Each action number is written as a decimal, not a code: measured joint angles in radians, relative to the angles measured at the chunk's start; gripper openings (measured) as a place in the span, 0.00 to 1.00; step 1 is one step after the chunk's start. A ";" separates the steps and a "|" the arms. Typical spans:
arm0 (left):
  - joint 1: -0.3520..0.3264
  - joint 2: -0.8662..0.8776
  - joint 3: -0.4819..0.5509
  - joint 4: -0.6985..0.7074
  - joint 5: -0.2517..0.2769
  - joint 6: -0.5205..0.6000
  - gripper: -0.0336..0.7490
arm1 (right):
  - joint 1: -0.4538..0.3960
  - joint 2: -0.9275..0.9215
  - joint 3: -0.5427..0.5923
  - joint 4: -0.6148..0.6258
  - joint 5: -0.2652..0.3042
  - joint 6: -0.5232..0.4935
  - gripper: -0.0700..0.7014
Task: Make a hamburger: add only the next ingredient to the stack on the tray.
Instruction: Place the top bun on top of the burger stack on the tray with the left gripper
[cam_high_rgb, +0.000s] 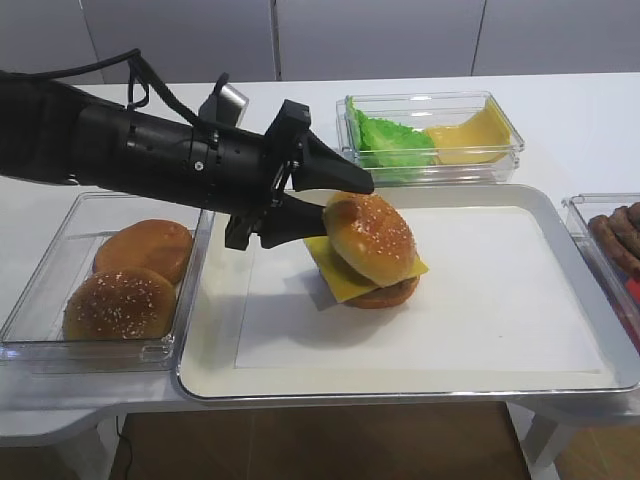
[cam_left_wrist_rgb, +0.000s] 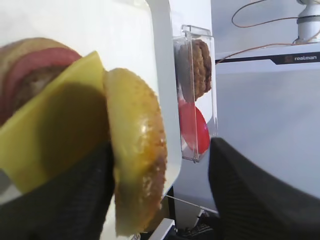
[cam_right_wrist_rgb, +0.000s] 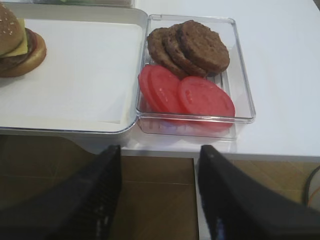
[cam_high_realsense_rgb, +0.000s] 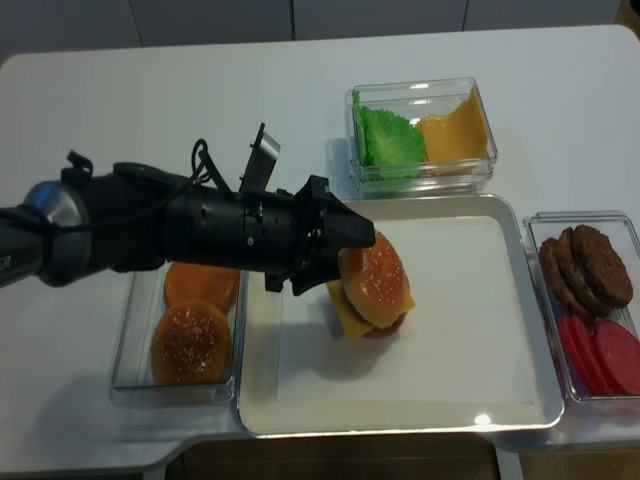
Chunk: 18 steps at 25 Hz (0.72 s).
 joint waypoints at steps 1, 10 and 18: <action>0.000 0.000 0.000 0.000 -0.007 0.002 0.60 | 0.000 0.000 0.000 0.000 0.000 0.000 0.58; 0.000 0.000 0.000 0.008 -0.044 0.033 0.61 | 0.000 0.000 0.000 0.000 0.000 0.000 0.58; -0.022 0.000 0.000 0.032 -0.097 0.039 0.61 | 0.000 0.000 0.000 0.000 0.000 0.000 0.57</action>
